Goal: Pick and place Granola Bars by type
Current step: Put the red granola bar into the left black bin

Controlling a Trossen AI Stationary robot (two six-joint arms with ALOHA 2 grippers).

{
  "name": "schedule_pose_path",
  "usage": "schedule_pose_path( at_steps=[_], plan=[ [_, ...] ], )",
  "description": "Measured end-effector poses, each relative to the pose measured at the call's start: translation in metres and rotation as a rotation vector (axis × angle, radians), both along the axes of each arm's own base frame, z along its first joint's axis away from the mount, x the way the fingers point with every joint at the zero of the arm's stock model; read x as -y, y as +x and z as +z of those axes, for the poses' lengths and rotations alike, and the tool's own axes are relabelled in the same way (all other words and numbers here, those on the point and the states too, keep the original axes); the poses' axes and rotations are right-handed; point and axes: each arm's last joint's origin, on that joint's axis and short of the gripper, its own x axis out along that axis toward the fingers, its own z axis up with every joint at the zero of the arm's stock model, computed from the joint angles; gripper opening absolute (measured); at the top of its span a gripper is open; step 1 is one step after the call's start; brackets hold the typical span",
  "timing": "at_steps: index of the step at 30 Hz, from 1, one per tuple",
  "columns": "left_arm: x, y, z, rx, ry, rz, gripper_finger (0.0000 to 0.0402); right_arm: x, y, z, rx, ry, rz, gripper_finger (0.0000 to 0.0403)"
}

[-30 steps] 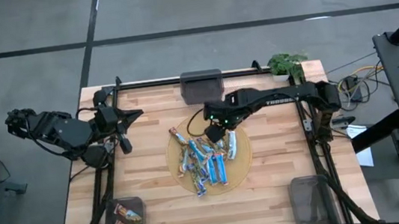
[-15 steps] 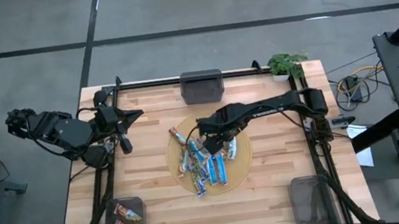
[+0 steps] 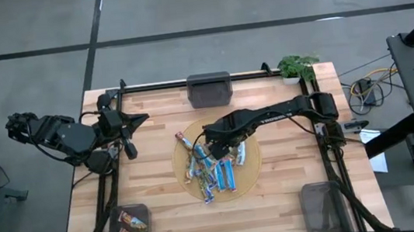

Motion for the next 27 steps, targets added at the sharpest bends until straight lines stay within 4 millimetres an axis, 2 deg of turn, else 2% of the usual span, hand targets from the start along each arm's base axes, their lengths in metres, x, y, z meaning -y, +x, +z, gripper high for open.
schedule_pose_path(
  at_steps=[10, 27],
  plan=[
    [0.000, 0.000, 0.000, 0.002, -0.004, 0.001, 0.0000, 0.003, 0.009, -0.034, -0.074, 0.001, -0.020, 0.0219],
    [0.000, 0.000, 0.000, 0.002, -0.004, 0.001, 0.0000, 0.005, 0.012, -0.051, -0.110, 0.003, -0.021, 0.0210]
  ],
)
